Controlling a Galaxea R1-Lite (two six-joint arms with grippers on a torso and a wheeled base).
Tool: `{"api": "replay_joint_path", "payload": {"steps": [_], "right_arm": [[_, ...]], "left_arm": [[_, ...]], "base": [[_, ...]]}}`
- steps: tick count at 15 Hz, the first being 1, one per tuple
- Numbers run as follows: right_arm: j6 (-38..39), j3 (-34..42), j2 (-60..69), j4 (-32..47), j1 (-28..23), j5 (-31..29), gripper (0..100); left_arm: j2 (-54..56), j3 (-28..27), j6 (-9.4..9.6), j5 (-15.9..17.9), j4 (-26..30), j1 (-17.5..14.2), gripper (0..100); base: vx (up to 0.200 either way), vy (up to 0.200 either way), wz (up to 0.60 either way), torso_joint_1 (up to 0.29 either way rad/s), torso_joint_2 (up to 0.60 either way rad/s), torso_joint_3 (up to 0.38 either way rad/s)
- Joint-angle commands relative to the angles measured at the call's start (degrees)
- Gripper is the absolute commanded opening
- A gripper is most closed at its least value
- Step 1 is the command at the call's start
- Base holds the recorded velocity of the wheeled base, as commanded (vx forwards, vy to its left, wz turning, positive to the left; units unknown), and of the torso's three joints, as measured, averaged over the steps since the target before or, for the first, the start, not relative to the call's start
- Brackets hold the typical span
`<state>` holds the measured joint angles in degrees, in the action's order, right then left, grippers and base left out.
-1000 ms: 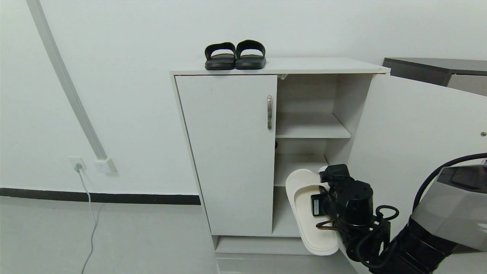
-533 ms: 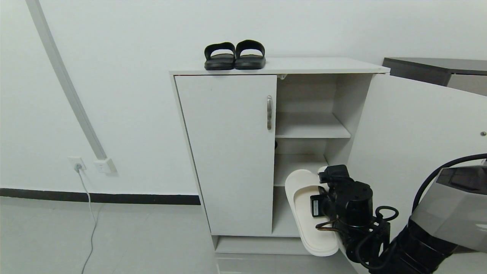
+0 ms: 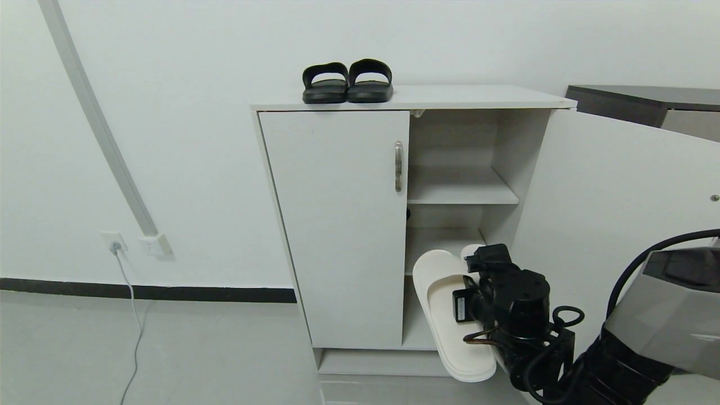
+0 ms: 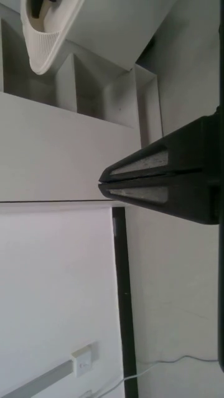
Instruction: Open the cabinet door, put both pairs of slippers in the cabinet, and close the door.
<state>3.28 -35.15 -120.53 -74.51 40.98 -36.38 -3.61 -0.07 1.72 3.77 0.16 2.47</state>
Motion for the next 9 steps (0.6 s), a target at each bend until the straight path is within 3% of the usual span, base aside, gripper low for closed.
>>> {"api": "replay_joint_path", "payload": {"steps": [1,3,6,9], "right_arm": [[-0.20,0.78,0.21,-0.73,0.06,0.87,0],[-0.29,0.96,0.12,-1.43,0.06,1.04,0],[-0.38,-0.01,0.03,-1.25,0.41,0.78,0],[-0.47,-6.43,-1.90,0.68,1.47,-1.86,0]], "left_arm": [[-0.26,-0.01,0.04,0.01,0.02,-0.01,0],[0.18,-0.01,-0.66,-0.34,0.02,-0.63,0],[3.43,-0.01,-0.05,-0.16,0.02,-2.39,0],[3.43,-0.01,-0.05,-0.25,0.02,-2.39,0]], "base": [[0.000,0.000,0.00,0.000,0.00,0.000],[0.000,0.000,0.00,0.000,0.00,0.000],[0.000,0.000,0.00,0.000,0.00,0.000],[0.000,0.000,0.00,0.000,0.00,0.000]]}}
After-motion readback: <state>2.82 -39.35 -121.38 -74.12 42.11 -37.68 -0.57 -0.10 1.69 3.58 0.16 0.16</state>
